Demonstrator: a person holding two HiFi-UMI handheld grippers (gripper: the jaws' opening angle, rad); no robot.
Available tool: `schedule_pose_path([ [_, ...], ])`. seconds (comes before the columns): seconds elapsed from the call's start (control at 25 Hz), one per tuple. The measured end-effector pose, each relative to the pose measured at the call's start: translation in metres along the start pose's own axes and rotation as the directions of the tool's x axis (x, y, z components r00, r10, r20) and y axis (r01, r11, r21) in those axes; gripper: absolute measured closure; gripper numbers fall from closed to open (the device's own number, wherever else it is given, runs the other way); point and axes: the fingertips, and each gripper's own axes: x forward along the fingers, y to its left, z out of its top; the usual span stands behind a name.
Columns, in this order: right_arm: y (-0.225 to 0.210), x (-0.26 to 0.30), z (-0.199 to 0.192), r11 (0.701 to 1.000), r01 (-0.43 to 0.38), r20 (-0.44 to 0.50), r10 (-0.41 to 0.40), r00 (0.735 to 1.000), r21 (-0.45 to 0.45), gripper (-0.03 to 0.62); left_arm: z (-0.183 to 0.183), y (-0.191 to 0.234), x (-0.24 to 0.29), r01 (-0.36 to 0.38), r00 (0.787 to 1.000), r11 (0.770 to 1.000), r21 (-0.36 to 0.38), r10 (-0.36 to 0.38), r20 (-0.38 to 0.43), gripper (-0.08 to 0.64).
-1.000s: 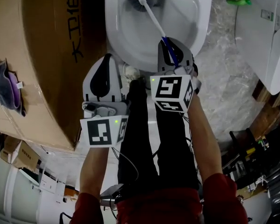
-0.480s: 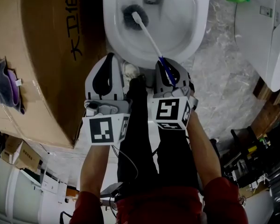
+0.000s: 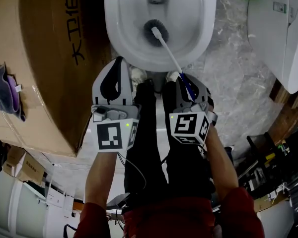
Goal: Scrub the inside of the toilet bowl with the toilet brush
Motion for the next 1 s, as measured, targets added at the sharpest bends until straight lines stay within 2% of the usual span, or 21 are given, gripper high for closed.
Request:
schedule_pose_path([
  [0.16, -0.021, -0.002, -0.014, 0.999, 0.044, -0.031, -0.043, 0.999, 0.007, 0.531, -0.002, -0.007, 0.001, 0.012, 1.000, 1.000, 0.013, -0.012, -0.003, 0.549],
  [0.36, -0.045, -0.002, -0.020, 0.995, 0.096, -0.038, -0.095, 0.995, 0.013, 0.531, -0.004, -0.016, 0.002, 0.011, 1.000, 1.000, -0.029, -0.011, -0.023, 0.549],
  [0.68, -0.072, 0.016, -0.007, 0.988, 0.156, -0.020, -0.156, 0.988, 0.002, 0.531, -0.004, -0.018, 0.001, 0.016, 1.000, 1.000, -0.025, -0.016, -0.021, 0.549],
  [1.0, -0.098, 0.040, 0.014, 0.978, 0.203, 0.002, -0.203, 0.979, 0.036, 0.531, -0.004, -0.011, 0.000, 0.004, 1.000, 1.000, -0.026, -0.005, -0.023, 0.549],
])
